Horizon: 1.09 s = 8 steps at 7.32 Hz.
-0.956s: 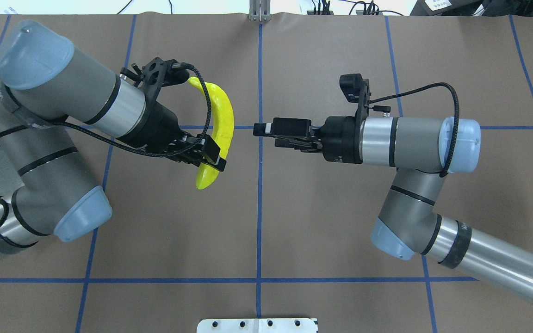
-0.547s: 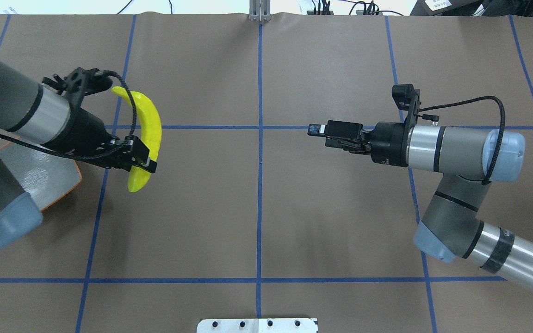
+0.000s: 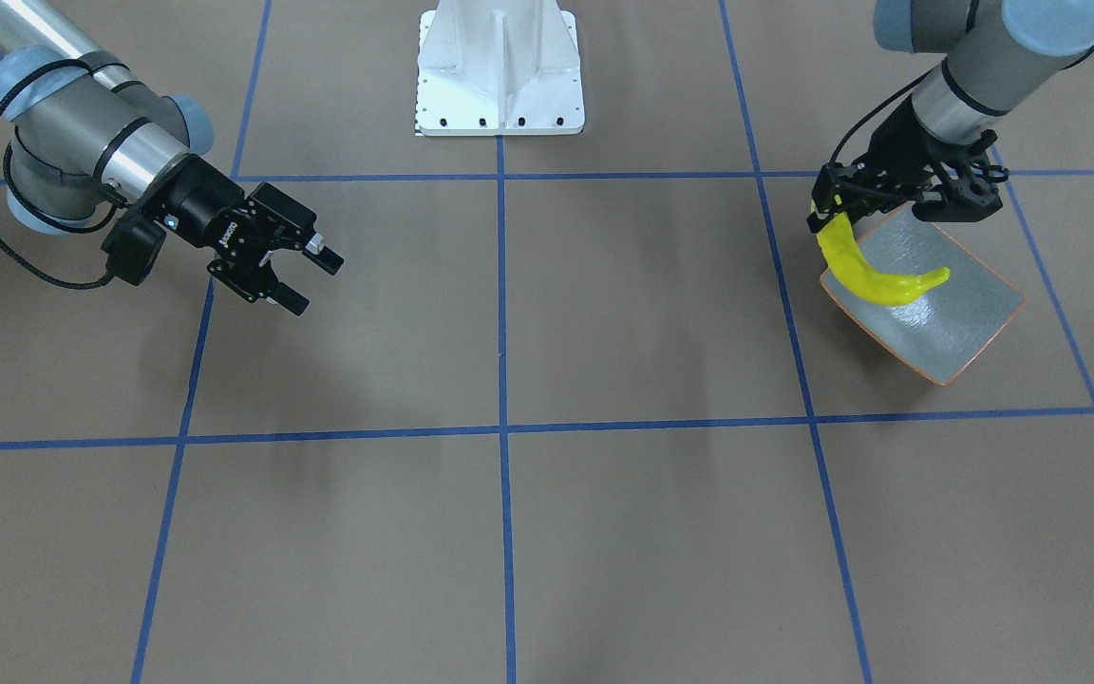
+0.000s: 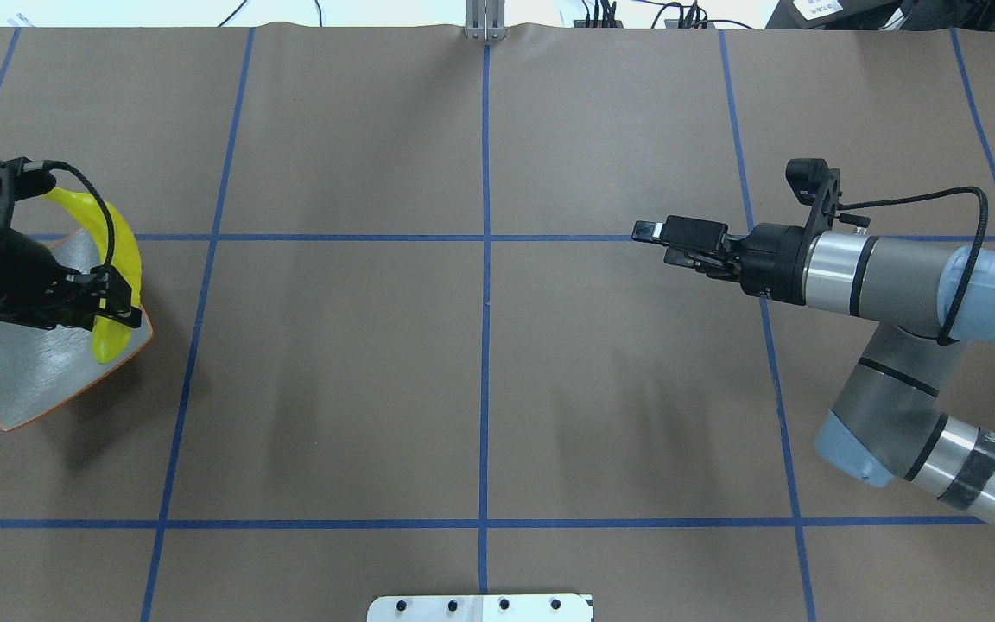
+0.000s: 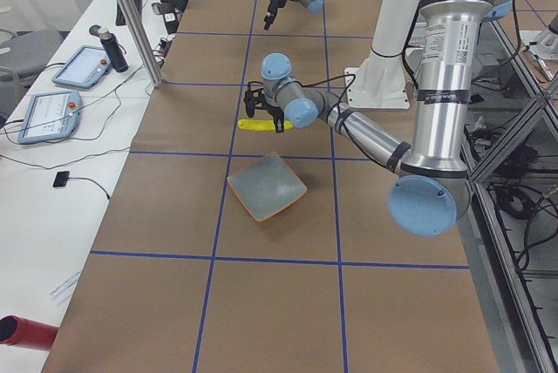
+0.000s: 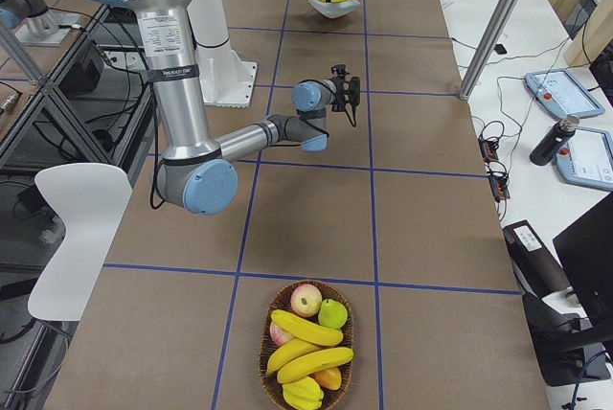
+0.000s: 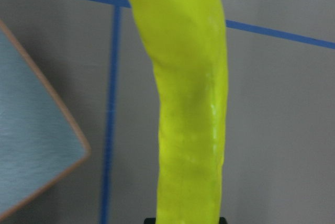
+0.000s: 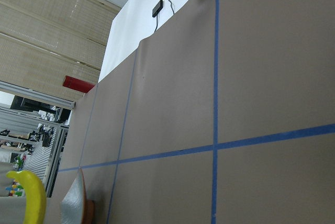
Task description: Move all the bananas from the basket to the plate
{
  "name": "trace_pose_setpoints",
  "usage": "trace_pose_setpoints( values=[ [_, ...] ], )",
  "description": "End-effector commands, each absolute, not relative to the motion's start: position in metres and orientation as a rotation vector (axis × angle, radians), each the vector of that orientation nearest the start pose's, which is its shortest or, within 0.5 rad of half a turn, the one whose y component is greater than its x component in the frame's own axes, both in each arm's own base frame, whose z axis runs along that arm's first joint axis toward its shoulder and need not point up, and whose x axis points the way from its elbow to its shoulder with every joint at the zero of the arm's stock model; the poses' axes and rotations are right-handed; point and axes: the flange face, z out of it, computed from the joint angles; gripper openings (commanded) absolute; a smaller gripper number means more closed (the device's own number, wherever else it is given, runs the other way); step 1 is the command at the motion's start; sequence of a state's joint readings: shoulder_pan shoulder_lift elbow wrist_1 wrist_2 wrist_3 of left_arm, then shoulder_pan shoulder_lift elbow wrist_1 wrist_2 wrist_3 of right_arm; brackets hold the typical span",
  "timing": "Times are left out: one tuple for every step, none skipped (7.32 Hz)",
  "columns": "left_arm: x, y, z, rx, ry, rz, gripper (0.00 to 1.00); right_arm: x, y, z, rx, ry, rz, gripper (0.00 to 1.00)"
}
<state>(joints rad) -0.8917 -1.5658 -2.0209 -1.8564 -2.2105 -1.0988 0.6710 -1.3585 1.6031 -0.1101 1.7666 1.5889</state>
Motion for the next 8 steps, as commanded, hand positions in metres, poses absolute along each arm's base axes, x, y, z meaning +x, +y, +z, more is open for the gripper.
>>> trace_pose_setpoints(
  values=[
    [0.227,-0.421,0.459,0.019,0.724,-0.112,0.0,-0.361,-0.435,0.391,0.411,-1.627,0.376,1.0],
    [0.232,-0.425,0.482,-0.007,0.69,-0.101,0.0,-0.36,-0.435,0.393,0.411,-1.624,0.381,1.0],
    [0.243,-0.433,0.499,-0.033,0.669,-0.101,0.0,-0.36,-0.435,0.394,0.405,-1.625,0.386,1.0],
    [0.254,-0.446,0.515,-0.058,0.651,-0.108,0.0,-0.361,-0.434,0.395,0.402,-1.624,0.387,1.0],
    [0.259,-0.452,0.518,-0.063,0.65,-0.094,0.0,-0.362,-0.435,0.395,0.401,-1.624,0.388,1.0],
    [0.26,-0.453,0.526,-0.071,0.64,-0.085,0.0,-0.362,-0.436,0.395,0.402,-1.623,0.39,1.0],
    [0.257,-0.452,0.528,-0.067,0.639,-0.069,0.0,-0.363,-0.436,0.393,0.402,-1.627,0.389,1.0],
    [0.258,-0.451,0.532,-0.073,0.633,-0.069,0.0,-0.364,-0.437,0.392,0.41,-1.626,0.398,1.0]
  ],
)
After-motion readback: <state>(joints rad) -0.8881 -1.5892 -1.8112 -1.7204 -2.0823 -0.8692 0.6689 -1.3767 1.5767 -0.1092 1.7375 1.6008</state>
